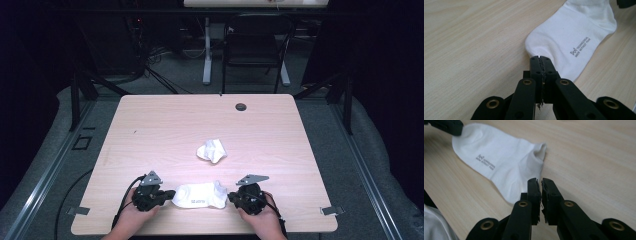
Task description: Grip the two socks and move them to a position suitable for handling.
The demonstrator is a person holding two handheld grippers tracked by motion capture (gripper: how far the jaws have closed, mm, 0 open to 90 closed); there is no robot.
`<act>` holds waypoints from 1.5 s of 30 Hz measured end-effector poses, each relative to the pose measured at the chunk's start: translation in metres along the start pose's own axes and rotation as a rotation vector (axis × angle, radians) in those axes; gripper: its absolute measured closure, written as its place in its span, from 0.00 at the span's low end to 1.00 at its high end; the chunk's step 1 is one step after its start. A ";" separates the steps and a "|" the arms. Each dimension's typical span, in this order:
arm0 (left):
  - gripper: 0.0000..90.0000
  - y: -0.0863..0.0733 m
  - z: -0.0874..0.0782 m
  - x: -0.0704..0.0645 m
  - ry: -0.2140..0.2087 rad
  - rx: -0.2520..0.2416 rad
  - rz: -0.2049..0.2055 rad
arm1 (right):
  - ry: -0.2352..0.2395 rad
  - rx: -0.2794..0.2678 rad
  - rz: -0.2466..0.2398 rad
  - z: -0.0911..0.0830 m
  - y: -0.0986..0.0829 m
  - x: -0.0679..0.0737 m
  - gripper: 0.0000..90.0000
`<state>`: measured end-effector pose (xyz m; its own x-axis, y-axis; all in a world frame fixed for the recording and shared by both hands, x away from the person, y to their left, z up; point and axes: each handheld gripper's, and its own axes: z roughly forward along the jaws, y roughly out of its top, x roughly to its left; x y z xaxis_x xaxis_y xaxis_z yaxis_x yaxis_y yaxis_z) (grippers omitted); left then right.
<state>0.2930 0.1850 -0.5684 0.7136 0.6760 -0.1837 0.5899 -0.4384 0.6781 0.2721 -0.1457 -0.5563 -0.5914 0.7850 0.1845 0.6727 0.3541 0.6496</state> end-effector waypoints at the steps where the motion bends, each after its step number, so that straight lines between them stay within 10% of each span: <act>1: 1.00 0.000 0.001 0.000 -0.001 -0.001 0.000 | -0.004 -0.023 -0.002 -0.002 0.002 0.000 0.95; 8: 1.00 0.000 0.001 0.001 0.000 0.000 0.003 | 0.039 -0.077 -0.080 -0.002 0.018 0.009 0.92; 15: 1.00 -0.001 0.002 0.003 -0.001 0.004 0.005 | 0.032 -0.016 -0.120 0.025 0.020 0.011 0.92; 35: 1.00 -0.006 -0.002 0.003 -0.010 -0.004 -0.013 | 0.033 0.045 -0.056 0.031 0.012 0.001 0.93; 45: 0.77 -0.002 -0.011 0.005 0.005 -0.086 0.008 | 0.018 -0.019 -0.131 0.020 0.029 0.005 0.77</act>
<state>0.2911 0.1960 -0.5629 0.7163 0.6757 -0.1742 0.5493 -0.3921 0.7379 0.2979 -0.1214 -0.5511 -0.6816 0.7233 0.1105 0.5809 0.4431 0.6828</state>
